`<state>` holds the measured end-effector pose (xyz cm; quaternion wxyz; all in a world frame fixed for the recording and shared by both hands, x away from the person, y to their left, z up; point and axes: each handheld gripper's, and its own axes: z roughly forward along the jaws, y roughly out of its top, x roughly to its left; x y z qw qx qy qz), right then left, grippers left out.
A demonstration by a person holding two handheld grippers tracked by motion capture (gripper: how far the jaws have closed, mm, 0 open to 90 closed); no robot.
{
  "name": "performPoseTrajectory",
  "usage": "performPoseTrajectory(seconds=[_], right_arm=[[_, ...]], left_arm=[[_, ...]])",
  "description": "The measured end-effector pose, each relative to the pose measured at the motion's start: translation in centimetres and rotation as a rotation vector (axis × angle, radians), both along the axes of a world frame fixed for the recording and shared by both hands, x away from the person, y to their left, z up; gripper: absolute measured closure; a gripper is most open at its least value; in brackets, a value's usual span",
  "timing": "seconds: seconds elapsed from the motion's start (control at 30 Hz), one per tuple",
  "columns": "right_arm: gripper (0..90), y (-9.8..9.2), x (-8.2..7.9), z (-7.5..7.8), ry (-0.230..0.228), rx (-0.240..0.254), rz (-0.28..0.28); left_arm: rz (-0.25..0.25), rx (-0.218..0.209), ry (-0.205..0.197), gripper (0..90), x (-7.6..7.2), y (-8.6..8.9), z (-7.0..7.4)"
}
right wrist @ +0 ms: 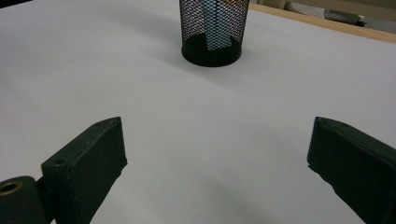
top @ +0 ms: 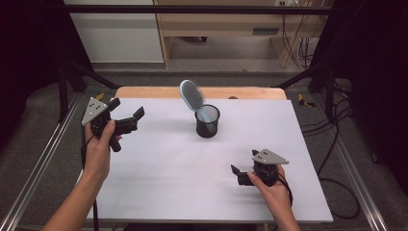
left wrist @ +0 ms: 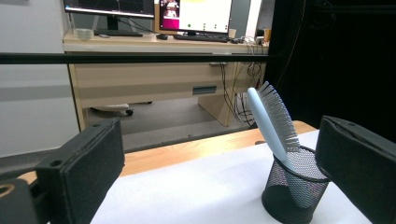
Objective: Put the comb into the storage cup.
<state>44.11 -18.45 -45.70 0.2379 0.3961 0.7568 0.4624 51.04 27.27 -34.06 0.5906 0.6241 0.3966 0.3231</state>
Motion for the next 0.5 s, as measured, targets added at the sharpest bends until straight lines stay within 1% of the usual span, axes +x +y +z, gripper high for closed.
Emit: performPoseTrajectory(seconds=[0.2,0.33,0.43,0.5], right_arm=[[4.5,0.0,0.0,0.0,-0.006,-0.001,-0.005],[4.5,0.0,0.0,0.0,-0.011,0.0,-0.006],[4.6,0.0,0.0,0.0,-0.022,0.021,-0.017],[4.5,-0.1,-0.1,0.1,-0.026,0.023,-0.022]], left_arm=[[0.01,-0.007,-0.01,1.3,-0.3,0.9,0.3],[0.014,0.0,-0.016,1.3,-0.5,1.3,0.5],[0.02,0.003,-0.021,1.2,-0.7,1.7,0.6],[0.024,-0.001,-0.022,1.2,-0.8,1.9,0.7]])
